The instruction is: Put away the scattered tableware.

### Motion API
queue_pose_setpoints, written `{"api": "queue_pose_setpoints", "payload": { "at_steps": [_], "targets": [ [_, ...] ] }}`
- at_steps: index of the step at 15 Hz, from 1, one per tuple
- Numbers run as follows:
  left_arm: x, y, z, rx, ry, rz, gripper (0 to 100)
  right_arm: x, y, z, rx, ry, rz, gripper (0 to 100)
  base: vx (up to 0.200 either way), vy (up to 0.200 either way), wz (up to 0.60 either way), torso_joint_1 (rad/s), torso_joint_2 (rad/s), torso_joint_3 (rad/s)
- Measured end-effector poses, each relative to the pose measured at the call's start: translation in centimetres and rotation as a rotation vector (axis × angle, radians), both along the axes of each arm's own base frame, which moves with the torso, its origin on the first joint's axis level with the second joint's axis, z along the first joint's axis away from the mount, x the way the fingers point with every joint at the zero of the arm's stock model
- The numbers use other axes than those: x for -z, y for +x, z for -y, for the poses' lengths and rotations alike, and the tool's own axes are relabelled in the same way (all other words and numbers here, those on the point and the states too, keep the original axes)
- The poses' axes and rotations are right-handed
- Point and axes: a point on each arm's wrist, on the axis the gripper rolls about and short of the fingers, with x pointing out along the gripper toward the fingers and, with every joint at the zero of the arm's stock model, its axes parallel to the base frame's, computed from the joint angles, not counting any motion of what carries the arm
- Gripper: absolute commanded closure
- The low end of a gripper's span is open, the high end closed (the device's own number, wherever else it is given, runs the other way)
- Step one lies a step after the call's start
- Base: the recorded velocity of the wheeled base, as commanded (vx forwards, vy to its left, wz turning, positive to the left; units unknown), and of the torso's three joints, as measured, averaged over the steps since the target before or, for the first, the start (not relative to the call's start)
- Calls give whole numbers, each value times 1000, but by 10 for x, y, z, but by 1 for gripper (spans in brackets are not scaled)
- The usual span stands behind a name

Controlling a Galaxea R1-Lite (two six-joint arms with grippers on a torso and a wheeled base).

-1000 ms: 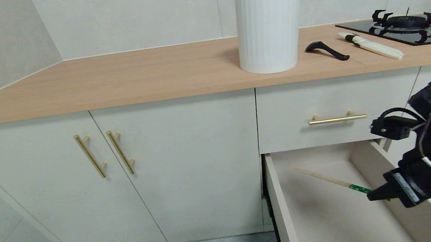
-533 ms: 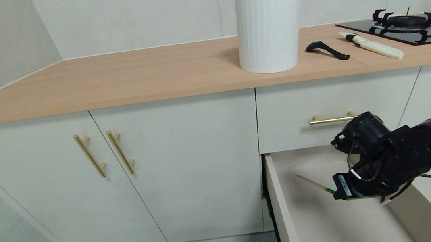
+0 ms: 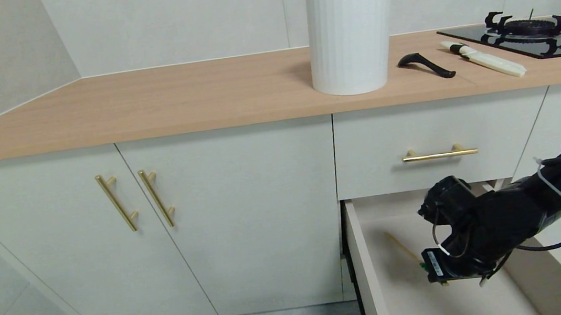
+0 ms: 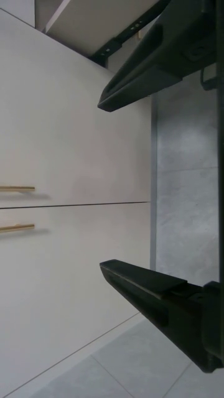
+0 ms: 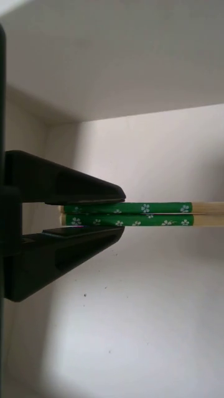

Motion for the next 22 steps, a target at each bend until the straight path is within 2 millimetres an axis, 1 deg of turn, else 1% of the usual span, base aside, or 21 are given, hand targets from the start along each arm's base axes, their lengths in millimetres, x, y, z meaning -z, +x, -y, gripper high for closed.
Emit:
{"api": "queue_pose_setpoints", "payload": {
  "at_steps": [4, 9, 13, 17, 18, 22],
  "targets": [
    [0, 0, 0, 0, 0, 0, 0, 16, 3, -6, 6, -36, 20, 100, 0, 0, 0, 0, 0, 0],
    [0, 0, 0, 0, 0, 0, 0, 42, 5, -15, 23, -81, 13, 100, 0, 0, 0, 0, 0, 0],
    [0, 0, 0, -1, 0, 0, 0, 55, 6, -18, 24, -111, 4, 100, 0, 0, 0, 0, 0, 0],
    [0, 0, 0, 0, 0, 0, 0, 61, 8, -19, 23, -115, 0, 100, 0, 0, 0, 0, 0, 0],
    [0, 0, 0, 0, 0, 0, 0, 61, 7, -19, 23, -116, -1, 0, 0, 0, 0, 0, 0, 0],
    [0, 0, 0, 0, 0, 0, 0, 61, 7, -18, 23, -117, -4, 0, 0, 0, 0, 0, 0, 0]
  ]
}}
